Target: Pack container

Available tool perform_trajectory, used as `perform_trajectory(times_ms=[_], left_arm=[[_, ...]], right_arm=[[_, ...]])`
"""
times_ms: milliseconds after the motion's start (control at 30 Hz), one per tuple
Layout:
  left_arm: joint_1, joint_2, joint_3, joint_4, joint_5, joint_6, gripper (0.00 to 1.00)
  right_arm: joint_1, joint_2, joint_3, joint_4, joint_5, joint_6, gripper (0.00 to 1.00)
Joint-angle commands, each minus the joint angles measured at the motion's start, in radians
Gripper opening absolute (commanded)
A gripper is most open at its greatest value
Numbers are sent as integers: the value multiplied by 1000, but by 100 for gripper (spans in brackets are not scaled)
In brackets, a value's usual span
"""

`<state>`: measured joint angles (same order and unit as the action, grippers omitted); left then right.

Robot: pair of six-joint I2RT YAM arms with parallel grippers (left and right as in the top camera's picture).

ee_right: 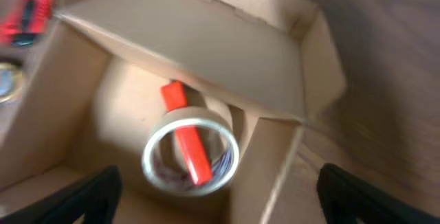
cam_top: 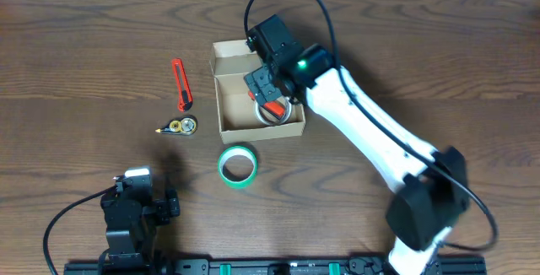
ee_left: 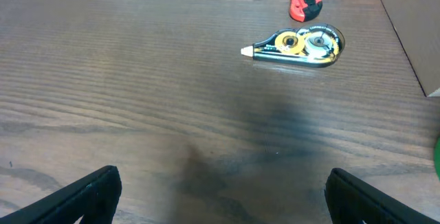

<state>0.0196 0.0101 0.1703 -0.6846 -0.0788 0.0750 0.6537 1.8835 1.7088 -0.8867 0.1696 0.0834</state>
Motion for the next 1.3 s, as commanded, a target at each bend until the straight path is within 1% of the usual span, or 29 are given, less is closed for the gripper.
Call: perform_trajectory(times_ms=[0, 100, 233, 400, 600, 733, 867, 1033, 1267], left_arm=[[6, -6, -10, -7, -6, -11, 96], [6, -6, -10, -7, -6, -11, 96], [6, -6, -10, -7, -6, -11, 95], [6, -6, -10, -7, -6, -11, 95], [6, -6, -10, -7, -6, -11, 95], [6, -6, -10, -7, -6, -11, 95], [6, -6, -10, -7, -6, -11, 95], [6, -6, -10, -7, -6, -11, 95], [6, -6, -10, -7, -6, -11, 96]], right_arm=[[22, -97, 32, -45, -7, 24, 99], [21, -164, 26, -132, 19, 157, 99], [28, -283, -45, -166, 14, 171, 99], [50, -506, -268, -90, 18, 171, 99], [88, -829, -606, 21, 18, 173, 99], [94, -1012, -777, 39, 37, 222, 99], [94, -1162, -906, 39, 37, 262, 99], [94, -1270, -993, 37, 36, 261, 99], [94, -1276, -998, 34, 36, 261, 99]])
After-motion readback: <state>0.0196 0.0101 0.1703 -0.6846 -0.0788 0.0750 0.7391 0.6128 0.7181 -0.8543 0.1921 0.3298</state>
